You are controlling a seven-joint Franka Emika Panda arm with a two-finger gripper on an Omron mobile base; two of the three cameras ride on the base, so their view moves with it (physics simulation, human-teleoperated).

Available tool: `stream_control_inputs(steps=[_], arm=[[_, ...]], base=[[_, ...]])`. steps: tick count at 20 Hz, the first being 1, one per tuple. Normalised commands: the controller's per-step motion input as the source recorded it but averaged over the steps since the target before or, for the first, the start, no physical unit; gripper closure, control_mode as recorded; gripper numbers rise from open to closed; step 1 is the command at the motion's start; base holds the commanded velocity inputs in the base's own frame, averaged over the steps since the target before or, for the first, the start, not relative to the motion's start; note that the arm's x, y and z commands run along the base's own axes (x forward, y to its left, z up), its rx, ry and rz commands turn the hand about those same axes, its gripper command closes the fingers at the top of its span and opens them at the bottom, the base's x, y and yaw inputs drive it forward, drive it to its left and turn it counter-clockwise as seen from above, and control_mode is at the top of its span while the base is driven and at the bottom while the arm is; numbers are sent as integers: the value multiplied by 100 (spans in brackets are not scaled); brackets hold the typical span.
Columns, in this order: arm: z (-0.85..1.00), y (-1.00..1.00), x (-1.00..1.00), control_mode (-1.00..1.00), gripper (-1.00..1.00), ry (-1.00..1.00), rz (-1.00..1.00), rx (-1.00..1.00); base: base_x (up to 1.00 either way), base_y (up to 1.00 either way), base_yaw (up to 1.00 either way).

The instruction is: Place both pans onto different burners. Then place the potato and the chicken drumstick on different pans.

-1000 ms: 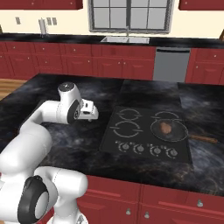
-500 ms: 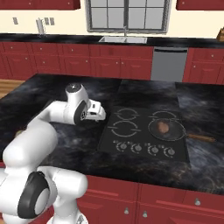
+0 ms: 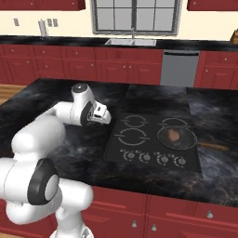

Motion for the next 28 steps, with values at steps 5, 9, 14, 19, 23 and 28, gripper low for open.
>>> stream_control_inputs(steps=[5,9,14,19,23,28], arm=[[1,49,17,-100,-100,0,-2,5],[0,61,11,-100,-100,0,-1,1],[0,63,6,-100,-100,0,0,2],[0,56,0,-100,-100,1,-2,2],[-3,48,0,-100,-100,2,-2,4],[-14,45,5,-100,-100,7,-2,3]], base=[[0,0,0],[0,0,0],[0,0,0],[0,0,0],[0,0,0],[0,0,0]])
